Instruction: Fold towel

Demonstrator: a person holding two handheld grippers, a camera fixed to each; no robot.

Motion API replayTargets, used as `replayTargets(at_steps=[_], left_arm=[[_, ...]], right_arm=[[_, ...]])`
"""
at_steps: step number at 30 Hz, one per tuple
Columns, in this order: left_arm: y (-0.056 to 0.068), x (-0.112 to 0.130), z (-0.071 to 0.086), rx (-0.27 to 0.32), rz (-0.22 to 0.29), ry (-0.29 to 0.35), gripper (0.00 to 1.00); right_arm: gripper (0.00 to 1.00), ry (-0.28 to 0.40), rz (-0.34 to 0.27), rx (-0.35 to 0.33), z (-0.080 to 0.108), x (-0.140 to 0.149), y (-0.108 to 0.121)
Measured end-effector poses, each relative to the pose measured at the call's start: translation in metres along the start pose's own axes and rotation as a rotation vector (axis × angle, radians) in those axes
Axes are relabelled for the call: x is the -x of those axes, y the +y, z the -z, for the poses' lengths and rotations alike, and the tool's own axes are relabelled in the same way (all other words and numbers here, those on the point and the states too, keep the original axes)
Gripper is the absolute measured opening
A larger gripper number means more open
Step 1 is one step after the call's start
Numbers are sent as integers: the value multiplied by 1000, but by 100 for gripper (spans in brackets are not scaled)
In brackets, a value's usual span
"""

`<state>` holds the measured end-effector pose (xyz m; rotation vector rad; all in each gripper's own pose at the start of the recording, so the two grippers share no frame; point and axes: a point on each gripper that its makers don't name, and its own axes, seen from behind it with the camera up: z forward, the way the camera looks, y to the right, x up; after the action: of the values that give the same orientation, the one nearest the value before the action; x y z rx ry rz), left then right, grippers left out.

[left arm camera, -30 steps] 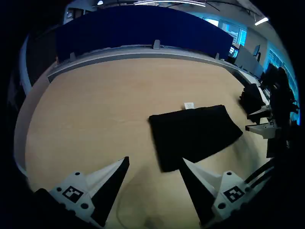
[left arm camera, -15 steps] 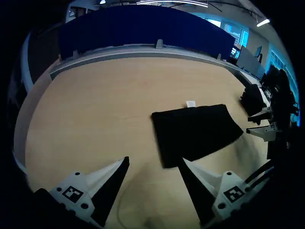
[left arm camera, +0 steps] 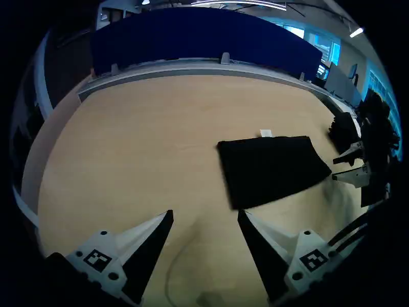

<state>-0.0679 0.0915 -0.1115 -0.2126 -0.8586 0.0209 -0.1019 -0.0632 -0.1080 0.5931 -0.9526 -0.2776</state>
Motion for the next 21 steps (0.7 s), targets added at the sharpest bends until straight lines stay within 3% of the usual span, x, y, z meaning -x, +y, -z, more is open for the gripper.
replayTargets(at_steps=[7, 15, 21], left_arm=[[-11, 13, 11, -28, 37, -9, 93], [-22, 24, 20, -51, 74, -13, 94], [-26, 25, 22, -62, 92, -8, 93]], right_arm=[[64, -26, 39, -17, -7, 3, 1], [63, -51, 78, -35, -12, 5, -3], [44, -65, 82, -44, -16, 8, -2]])
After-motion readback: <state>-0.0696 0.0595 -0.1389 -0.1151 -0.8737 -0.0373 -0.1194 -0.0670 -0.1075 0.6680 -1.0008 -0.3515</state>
